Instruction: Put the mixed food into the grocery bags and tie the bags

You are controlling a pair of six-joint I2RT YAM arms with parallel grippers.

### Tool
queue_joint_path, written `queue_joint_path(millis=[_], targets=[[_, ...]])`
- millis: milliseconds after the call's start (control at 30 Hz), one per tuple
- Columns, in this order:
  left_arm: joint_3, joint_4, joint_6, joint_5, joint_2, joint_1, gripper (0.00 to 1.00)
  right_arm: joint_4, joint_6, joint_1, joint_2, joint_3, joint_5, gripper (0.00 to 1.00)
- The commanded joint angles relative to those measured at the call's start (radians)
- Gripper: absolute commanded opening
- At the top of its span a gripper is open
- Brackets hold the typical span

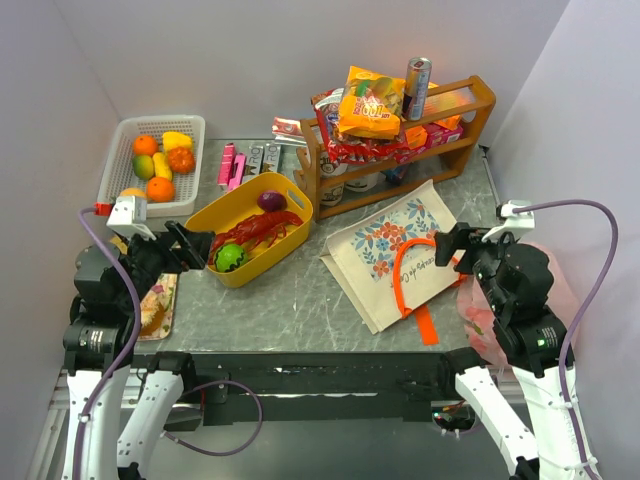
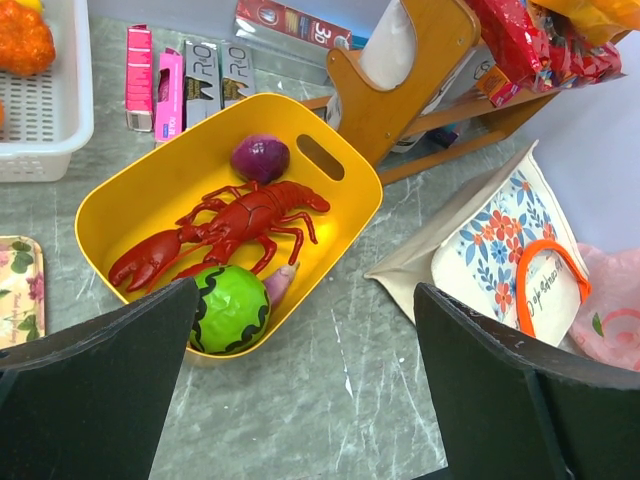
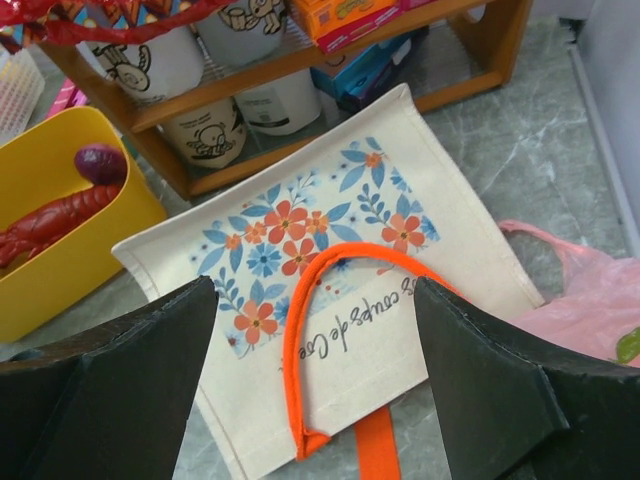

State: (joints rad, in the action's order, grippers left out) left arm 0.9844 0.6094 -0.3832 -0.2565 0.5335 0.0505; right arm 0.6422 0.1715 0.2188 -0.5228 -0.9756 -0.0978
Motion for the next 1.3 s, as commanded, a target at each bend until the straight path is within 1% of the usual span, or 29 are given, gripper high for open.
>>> queue_joint_path(millis=[0, 133, 233, 267, 300, 333, 433, 533, 633, 733, 767, 833, 867, 933, 967, 1000, 1033, 1067, 1167, 1200, 1233, 1267], targets=[[0.014, -0.062, 0.007, -0.012, -0.013, 0.002, 0.96, 0.049, 0.028, 0.004, -0.006, -0.046, 0.059, 0.85], [-0.003, -0.068, 0.026, -0.07, -0.018, 0.002, 0.96, 0.111, 0.048, 0.005, -0.069, -0.025, 0.153, 0.8], [-0.019, -0.075, 0.037, -0.096, -0.009, 0.002, 0.99, 0.109, 0.097, 0.011, -0.112, 0.053, 0.233, 0.75], [-0.036, -0.085, 0.03, -0.113, -0.004, 0.002, 0.99, 0.103, 0.127, 0.034, -0.129, 0.096, 0.253, 0.74], [-0.049, -0.097, 0.021, -0.156, -0.004, 0.002, 0.98, 0.096, 0.144, 0.051, -0.164, 0.118, 0.263, 0.73], [-0.061, -0.111, 0.012, -0.173, -0.003, 0.002, 0.97, 0.079, 0.161, 0.069, -0.186, 0.135, 0.256, 0.71], [-0.104, -0.146, -0.019, -0.201, -0.012, 0.003, 0.94, 0.047, 0.215, 0.145, -0.252, 0.196, 0.222, 0.7], [-0.138, -0.175, -0.042, -0.214, -0.027, 0.012, 0.92, -0.002, 0.247, 0.168, -0.308, 0.229, 0.216, 0.68], [-0.167, -0.209, -0.068, -0.205, -0.024, 0.043, 0.9, -0.016, 0.258, 0.172, -0.371, 0.242, 0.192, 0.66], [-0.185, -0.25, -0.091, -0.144, 0.012, 0.129, 0.88, -0.041, 0.264, 0.177, -0.43, 0.253, 0.176, 0.64], [-0.194, -0.269, -0.106, -0.092, 0.034, 0.202, 0.88, -0.056, 0.27, 0.175, -0.44, 0.265, 0.182, 0.63], [-0.199, -0.307, -0.117, -0.021, 0.063, 0.291, 0.88, -0.093, 0.276, 0.183, -0.473, 0.276, 0.176, 0.61], [-0.197, -0.318, -0.118, 0.078, 0.1, 0.393, 0.88, -0.099, 0.279, 0.185, -0.482, 0.284, 0.17, 0.6], [-0.191, -0.342, -0.123, 0.169, 0.143, 0.5, 0.89, -0.104, 0.283, 0.186, -0.513, 0.284, 0.135, 0.57], [-0.187, -0.356, -0.125, 0.201, 0.181, 0.597, 0.89, -0.099, 0.283, 0.191, -0.52, 0.279, 0.116, 0.57], [-0.188, -0.375, -0.126, 0.251, 0.198, 0.642, 0.9, -0.093, 0.281, 0.188, -0.535, 0.276, 0.1, 0.57], [-0.188, -0.413, -0.129, 0.253, 0.212, 0.681, 0.9, -0.09, 0.281, 0.189, -0.543, 0.275, 0.067, 0.57], [-0.191, -0.434, -0.131, 0.285, 0.239, 0.743, 0.91, -0.091, 0.275, 0.189, -0.548, 0.273, 0.063, 0.56], [-0.19, -0.51, -0.138, 0.329, 0.308, 0.839, 0.91, -0.13, 0.249, 0.189, -0.571, 0.282, 0.084, 0.42], [-0.187, -0.526, -0.135, 0.35, 0.333, 0.865, 0.91, -0.13, 0.244, 0.189, -0.577, 0.279, 0.086, 0.29], [-0.182, -0.54, -0.128, 0.367, 0.359, 0.923, 0.92, -0.121, 0.229, 0.191, -0.574, 0.266, 0.083, 0.23], [-0.164, -0.557, -0.123, 0.382, 0.414, 0.954, 0.92, -0.116, 0.22, 0.192, -0.571, 0.258, 0.083, 0.18]])
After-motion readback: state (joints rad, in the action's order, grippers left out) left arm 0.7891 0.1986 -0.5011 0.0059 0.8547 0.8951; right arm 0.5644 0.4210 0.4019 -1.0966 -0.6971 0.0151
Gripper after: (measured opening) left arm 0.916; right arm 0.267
